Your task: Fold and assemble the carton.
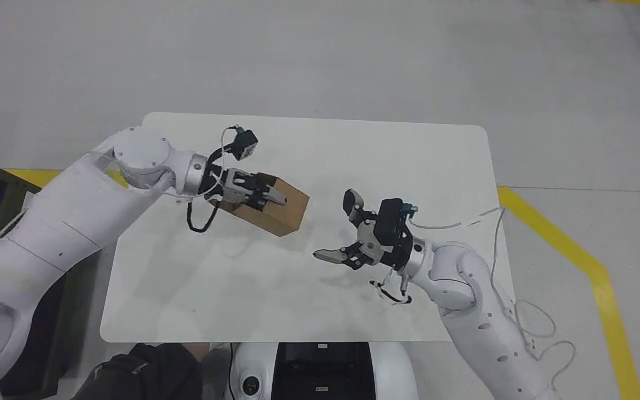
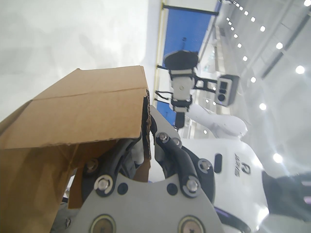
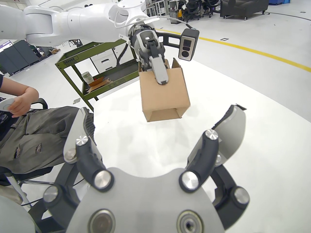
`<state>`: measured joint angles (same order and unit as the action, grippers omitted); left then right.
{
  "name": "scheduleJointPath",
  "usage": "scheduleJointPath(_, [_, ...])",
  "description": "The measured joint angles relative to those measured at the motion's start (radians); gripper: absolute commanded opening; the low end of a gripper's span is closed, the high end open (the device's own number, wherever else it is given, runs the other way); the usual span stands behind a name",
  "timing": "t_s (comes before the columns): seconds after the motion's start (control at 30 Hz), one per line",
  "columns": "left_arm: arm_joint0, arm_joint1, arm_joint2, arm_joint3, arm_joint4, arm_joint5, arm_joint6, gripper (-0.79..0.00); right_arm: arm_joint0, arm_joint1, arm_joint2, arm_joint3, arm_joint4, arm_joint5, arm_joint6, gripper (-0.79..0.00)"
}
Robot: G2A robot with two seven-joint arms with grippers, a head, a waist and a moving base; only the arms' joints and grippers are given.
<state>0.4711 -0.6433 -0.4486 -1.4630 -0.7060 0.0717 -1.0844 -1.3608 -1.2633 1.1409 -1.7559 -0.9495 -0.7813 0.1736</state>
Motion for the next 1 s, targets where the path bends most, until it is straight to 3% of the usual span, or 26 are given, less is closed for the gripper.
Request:
scheduleJointPath(0.27, [-0.001,-0.024,0.036,-0.189,0.306,0.326,0.245,-0.785,-0.021,0.009,0.009,-0.009,-0.023,0.007,-0.011,0.000])
scheduleJointPath(0.47, [-0.014,-0.059,0.073,-0.236,0.427,0.514,0.263,-0.785,-0.035,0.015,0.017,-0.017,-0.026,0.009,-0.020,0.000])
scheduleJointPath(0.83, [-0.056,-0.165,0.159,-0.168,0.526,0.629,0.190,-0.767,-0.056,0.026,0.035,-0.030,-0.023,0.020,-0.027,0.000])
scheduleJointPath(0.87, [-0.061,-0.178,0.164,-0.157,0.530,0.633,0.187,-0.711,-0.057,0.027,0.037,-0.031,-0.023,0.022,-0.028,0.000])
scheduleJointPath(0.9, [-0.065,-0.187,0.166,-0.149,0.531,0.636,0.185,-0.496,-0.058,0.028,0.038,-0.032,-0.023,0.024,-0.028,0.000])
scheduleJointPath(0.93, [-0.069,-0.196,0.167,-0.141,0.531,0.638,0.184,-0.379,-0.059,0.029,0.038,-0.033,-0.024,0.026,-0.028,0.000])
scheduleJointPath(0.97, [-0.073,-0.207,0.169,-0.131,0.530,0.641,0.182,0.000,-0.060,0.030,0.039,-0.034,-0.025,0.029,-0.028,0.000])
scheduleJointPath(1.0, [-0.076,-0.214,0.169,-0.124,0.530,0.643,0.179,0.000,-0.061,0.030,0.039,-0.035,-0.025,0.031,-0.028,0.000])
